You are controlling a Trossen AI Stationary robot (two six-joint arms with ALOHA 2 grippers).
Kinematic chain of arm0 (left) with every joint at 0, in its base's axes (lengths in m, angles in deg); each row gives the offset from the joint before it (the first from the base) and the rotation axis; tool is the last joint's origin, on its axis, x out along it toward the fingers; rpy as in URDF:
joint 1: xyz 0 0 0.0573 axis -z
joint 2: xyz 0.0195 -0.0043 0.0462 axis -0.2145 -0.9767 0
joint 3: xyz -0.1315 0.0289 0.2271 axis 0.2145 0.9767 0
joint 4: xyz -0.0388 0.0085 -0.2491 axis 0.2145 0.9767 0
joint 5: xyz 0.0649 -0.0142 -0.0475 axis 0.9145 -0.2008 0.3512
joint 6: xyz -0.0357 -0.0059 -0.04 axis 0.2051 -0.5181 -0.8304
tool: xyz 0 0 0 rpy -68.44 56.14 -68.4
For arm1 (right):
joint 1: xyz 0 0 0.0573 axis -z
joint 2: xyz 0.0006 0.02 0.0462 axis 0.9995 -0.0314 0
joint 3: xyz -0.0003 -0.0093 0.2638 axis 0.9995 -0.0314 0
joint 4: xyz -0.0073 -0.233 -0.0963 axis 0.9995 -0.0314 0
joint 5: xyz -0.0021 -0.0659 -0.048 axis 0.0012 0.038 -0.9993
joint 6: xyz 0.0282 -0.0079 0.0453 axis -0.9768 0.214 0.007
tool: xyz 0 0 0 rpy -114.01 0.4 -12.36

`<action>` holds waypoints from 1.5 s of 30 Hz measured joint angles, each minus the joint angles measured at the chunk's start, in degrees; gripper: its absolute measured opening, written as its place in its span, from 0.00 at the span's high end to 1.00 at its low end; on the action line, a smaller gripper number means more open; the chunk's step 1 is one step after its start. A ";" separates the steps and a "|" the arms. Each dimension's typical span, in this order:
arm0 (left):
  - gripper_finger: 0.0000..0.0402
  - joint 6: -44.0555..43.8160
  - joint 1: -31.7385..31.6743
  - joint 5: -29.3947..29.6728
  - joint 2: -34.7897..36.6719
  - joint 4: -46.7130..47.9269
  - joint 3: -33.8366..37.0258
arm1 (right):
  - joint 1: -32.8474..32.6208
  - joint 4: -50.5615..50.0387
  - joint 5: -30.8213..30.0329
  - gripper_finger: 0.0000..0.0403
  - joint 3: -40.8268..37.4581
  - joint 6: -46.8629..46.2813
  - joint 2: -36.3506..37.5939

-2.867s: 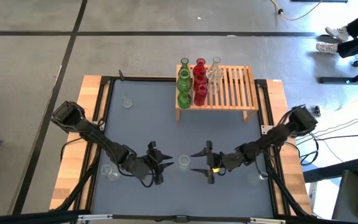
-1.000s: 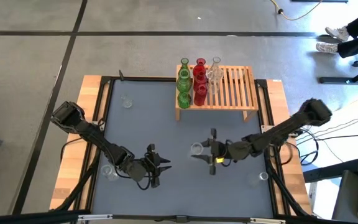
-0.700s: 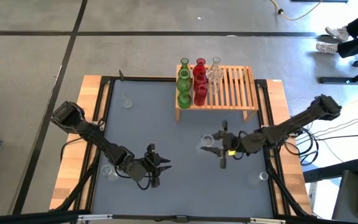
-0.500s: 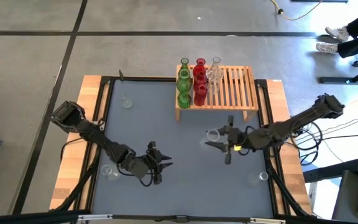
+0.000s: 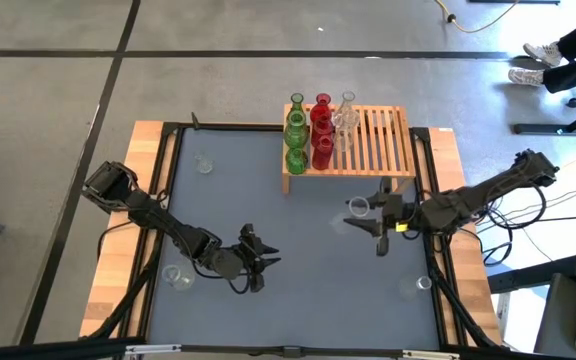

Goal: Sort vases onto shelf
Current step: Put the center transparent vase on the shelf, aligned with the other transparent vases

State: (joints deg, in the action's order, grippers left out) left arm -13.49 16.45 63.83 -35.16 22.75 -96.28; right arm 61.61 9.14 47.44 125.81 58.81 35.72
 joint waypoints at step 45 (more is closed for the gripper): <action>0.75 -0.06 0.00 0.66 0.00 0.00 0.00 | 25.99 -23.55 9.33 0.66 14.38 2.44 3.37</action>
State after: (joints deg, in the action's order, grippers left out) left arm -13.55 16.45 64.49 -35.16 22.75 -96.28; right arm 87.61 -14.42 56.78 140.19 61.24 39.10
